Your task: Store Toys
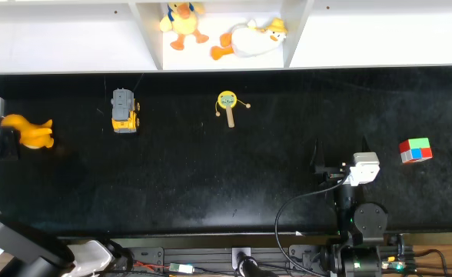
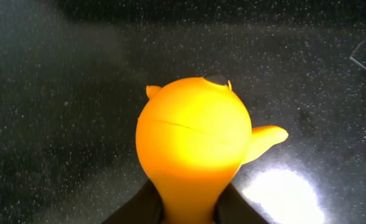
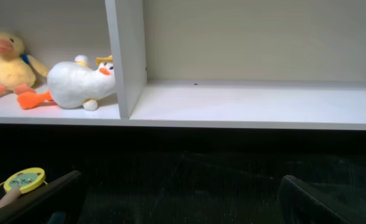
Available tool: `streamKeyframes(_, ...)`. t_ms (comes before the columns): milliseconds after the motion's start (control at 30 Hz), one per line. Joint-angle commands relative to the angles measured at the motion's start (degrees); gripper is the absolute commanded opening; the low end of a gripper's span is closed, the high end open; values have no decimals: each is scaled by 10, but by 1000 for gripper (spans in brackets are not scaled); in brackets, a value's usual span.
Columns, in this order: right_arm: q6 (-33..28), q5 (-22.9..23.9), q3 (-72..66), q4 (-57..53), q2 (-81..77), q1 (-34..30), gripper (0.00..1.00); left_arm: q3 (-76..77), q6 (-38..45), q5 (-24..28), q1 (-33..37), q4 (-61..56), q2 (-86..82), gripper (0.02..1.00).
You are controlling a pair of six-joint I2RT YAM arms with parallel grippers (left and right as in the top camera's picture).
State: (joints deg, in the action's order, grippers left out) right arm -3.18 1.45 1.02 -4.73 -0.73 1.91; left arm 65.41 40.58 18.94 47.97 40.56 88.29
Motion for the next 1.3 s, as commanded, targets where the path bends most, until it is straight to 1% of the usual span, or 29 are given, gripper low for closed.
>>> streamKeyframes(33,4,-3,-7,3,5,-1,996,9,-32,40,-2,-3,-58,154)
streamKeyframes(133,4,-3,-7,2,5,-1,996,9,-75,48,-2,-13,-96,132)
streamKeyframes(233,4,-3,-7,2,5,-1,996,9,-119,51,-8,-33,-126,132)
streamKeyframes(300,4,-3,-7,3,5,-1,996,10,-162,50,-25,-64,-141,137)
streamKeyframes(400,4,-3,-7,3,5,-1,996,10,-192,48,-51,-104,-138,156)
streamKeyframes(500,4,-3,-7,3,5,-1,996,11,-249,7,-82,-150,-119,165)
streamKeyframes(600,4,-3,-7,3,5,-1,996,16,-288,-26,-108,-187,-95,169)
streamKeyframes(700,4,-3,-7,3,5,-1,996,29,-308,-49,-124,-200,-70,172)
streamKeyframes(867,4,-3,-7,3,5,-1,993,68,-311,-57,-140,-199,-18,169)
streamKeyframes(967,4,-3,-7,3,5,-1,993,96,-320,-85,-147,-194,8,172)
streamKeyframes(1300,4,-3,-7,3,5,-1,996,139,-319,-101,-151,-188,57,172)
